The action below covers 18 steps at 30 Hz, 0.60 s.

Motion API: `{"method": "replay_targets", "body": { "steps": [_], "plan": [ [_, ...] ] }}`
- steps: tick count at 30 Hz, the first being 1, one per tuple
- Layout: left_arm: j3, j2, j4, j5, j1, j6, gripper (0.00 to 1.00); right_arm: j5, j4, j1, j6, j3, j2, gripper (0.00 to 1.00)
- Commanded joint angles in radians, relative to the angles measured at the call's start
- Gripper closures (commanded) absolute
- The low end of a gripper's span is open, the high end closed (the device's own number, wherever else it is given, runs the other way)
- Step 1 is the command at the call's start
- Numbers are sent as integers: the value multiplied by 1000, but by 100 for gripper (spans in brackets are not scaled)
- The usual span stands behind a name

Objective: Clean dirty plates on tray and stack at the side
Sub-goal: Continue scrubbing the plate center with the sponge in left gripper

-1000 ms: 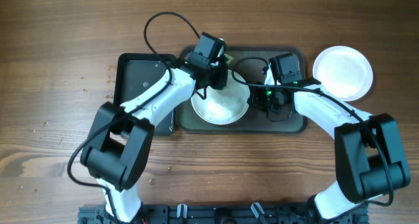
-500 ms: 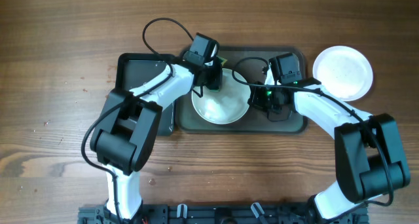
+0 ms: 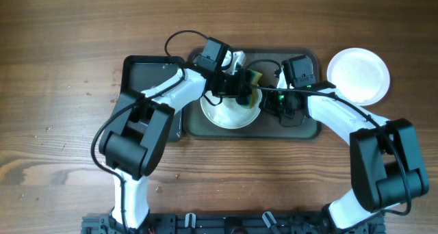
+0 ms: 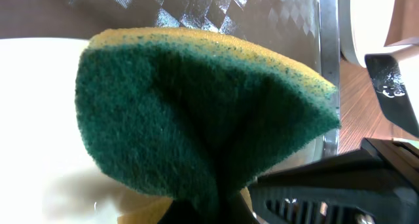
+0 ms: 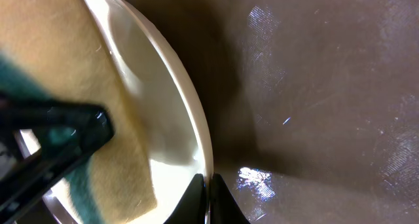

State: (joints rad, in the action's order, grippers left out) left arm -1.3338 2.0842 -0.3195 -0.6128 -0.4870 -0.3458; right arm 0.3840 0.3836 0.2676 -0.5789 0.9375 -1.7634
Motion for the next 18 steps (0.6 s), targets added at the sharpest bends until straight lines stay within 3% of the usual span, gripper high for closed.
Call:
{"method": "replay_targets", "body": {
  "steps": [1,9,18],
  "plan": [
    [-16,-138,-45,138,2,-6,96,11,-6,4,3,-1,-15,96],
    [-4,-172,-276,434,2,-6,96,12,-7,4,3,-1,-15,96],
    [92,-116,-275,421,-2,-58,96,12,-7,4,3,-1,-15,96]
  ]
}}
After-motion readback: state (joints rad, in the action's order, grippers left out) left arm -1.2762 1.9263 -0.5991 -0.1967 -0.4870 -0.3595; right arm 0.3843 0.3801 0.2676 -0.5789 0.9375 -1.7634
